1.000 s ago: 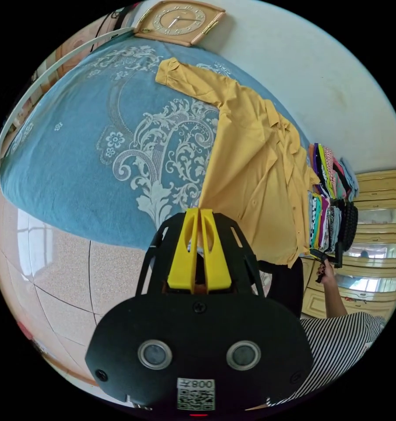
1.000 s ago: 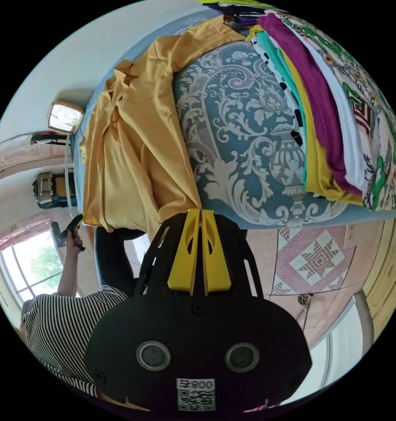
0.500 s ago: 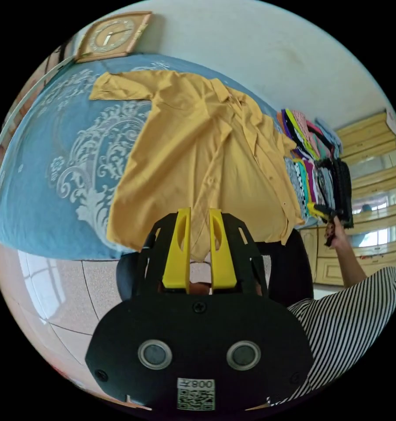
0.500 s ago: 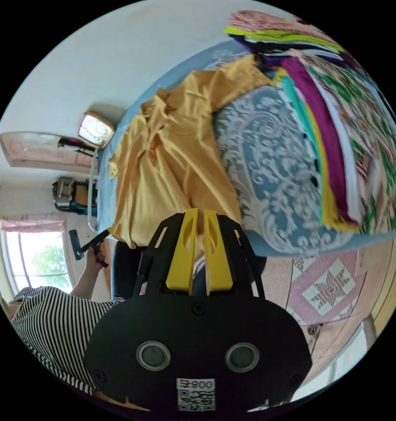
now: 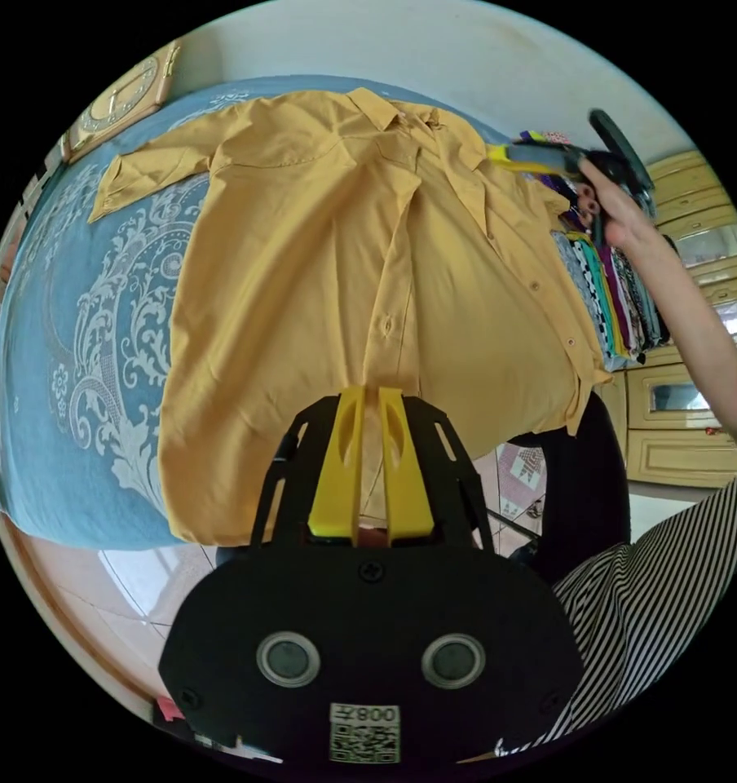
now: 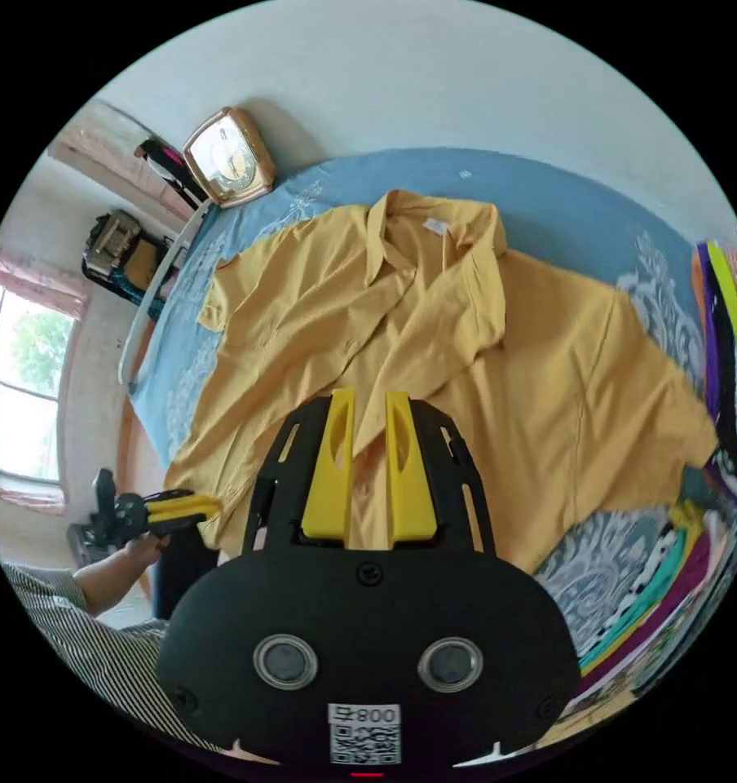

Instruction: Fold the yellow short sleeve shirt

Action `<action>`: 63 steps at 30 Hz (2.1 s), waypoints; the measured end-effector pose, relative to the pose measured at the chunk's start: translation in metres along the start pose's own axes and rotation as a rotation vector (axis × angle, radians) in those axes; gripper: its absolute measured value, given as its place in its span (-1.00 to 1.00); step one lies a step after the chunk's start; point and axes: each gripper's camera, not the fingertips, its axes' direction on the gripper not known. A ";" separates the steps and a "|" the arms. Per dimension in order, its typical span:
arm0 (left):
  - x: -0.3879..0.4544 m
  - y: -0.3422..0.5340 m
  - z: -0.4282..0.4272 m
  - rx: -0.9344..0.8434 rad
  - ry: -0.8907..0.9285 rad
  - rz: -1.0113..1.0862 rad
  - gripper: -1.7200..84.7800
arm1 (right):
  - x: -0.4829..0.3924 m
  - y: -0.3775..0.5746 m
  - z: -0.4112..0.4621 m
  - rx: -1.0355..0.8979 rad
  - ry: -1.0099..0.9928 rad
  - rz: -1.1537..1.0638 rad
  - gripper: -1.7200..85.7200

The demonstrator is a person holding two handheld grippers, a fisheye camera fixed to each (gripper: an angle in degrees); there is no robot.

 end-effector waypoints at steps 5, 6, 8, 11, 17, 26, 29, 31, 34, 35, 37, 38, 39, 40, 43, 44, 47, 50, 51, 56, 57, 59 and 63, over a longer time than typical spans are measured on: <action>0.001 -0.008 0.013 0.002 0.050 0.030 -0.94 | -0.057 -0.109 0.021 0.027 0.190 -0.135 -0.78; 0.001 -0.009 0.014 0.003 0.058 0.033 -0.94 | -0.063 -0.119 0.024 0.026 0.210 -0.149 -0.78; 0.000 -0.014 0.019 0.008 0.089 0.042 -0.94 | -0.086 -0.153 0.038 0.015 0.273 -0.201 -0.77; -0.003 -0.020 0.026 0.006 0.136 0.046 -0.95 | -0.111 -0.186 0.057 -0.001 0.331 -0.251 -0.77; -0.008 -0.034 0.041 0.006 0.213 0.052 -0.95 | -0.146 -0.233 0.082 -0.058 0.421 -0.289 -0.86; -0.002 -0.069 0.050 0.070 0.404 0.133 -0.95 | -0.185 -0.293 0.019 0.024 0.444 -0.327 -0.94; 0.013 -0.088 0.057 0.079 0.464 0.205 -0.95 | -0.194 -0.317 -0.001 0.056 0.466 -0.338 -0.95; 0.022 -0.100 0.067 0.074 0.471 0.241 -0.95 | -0.196 -0.332 -0.005 0.050 0.472 -0.334 -0.95; 0.032 -0.119 0.090 0.039 0.458 0.261 -0.95 | -0.193 -0.354 0.009 -0.010 0.475 -0.321 -0.95; 0.034 -0.127 0.101 0.025 0.467 0.249 -0.95 | -0.191 -0.361 0.019 -0.041 0.479 -0.312 -0.95; 0.035 -0.137 0.116 0.009 0.482 0.237 -0.95 | -0.185 -0.368 0.035 -0.080 0.490 -0.294 -0.95; 0.036 -0.143 0.125 -0.006 0.479 0.226 -0.95 | -0.182 -0.371 0.044 -0.099 0.496 -0.282 -0.95; 0.037 -0.146 0.129 -0.012 0.479 0.223 -0.95 | -0.179 -0.372 0.048 -0.108 0.497 -0.276 -0.95; 0.038 -0.152 0.137 -0.022 0.478 0.219 -0.94 | -0.175 -0.375 0.054 -0.120 0.496 -0.266 -0.94; 0.038 -0.164 0.151 -0.034 0.477 0.199 -0.93 | -0.162 -0.380 0.065 -0.143 0.490 -0.232 -0.93; 0.037 -0.169 0.155 -0.029 0.486 0.189 -0.92 | -0.157 -0.383 0.068 -0.148 0.480 -0.221 -0.92; 0.037 -0.181 0.164 -0.016 0.524 0.178 -0.89 | -0.143 -0.388 0.069 -0.151 0.453 -0.188 -0.89; 0.041 -0.191 0.165 0.021 0.531 0.197 -0.86 | -0.130 -0.390 0.065 -0.147 0.414 -0.151 -0.86; 0.042 -0.193 0.165 0.028 0.530 0.203 -0.85 | -0.127 -0.390 0.063 -0.145 0.405 -0.144 -0.86; 0.050 -0.209 0.163 0.078 0.526 0.226 -0.82 | -0.099 -0.378 0.038 -0.092 0.324 -0.079 -0.83; 0.051 -0.211 0.163 0.077 0.518 0.227 -0.82 | -0.095 -0.375 0.034 -0.085 0.315 -0.074 -0.83; 0.055 -0.217 0.166 0.081 0.499 0.226 -0.82 | -0.080 -0.362 0.015 -0.064 0.282 -0.052 -0.82; 0.059 -0.227 0.172 0.083 0.493 0.217 -0.81 | -0.060 -0.322 -0.017 -0.010 0.272 -0.050 -0.83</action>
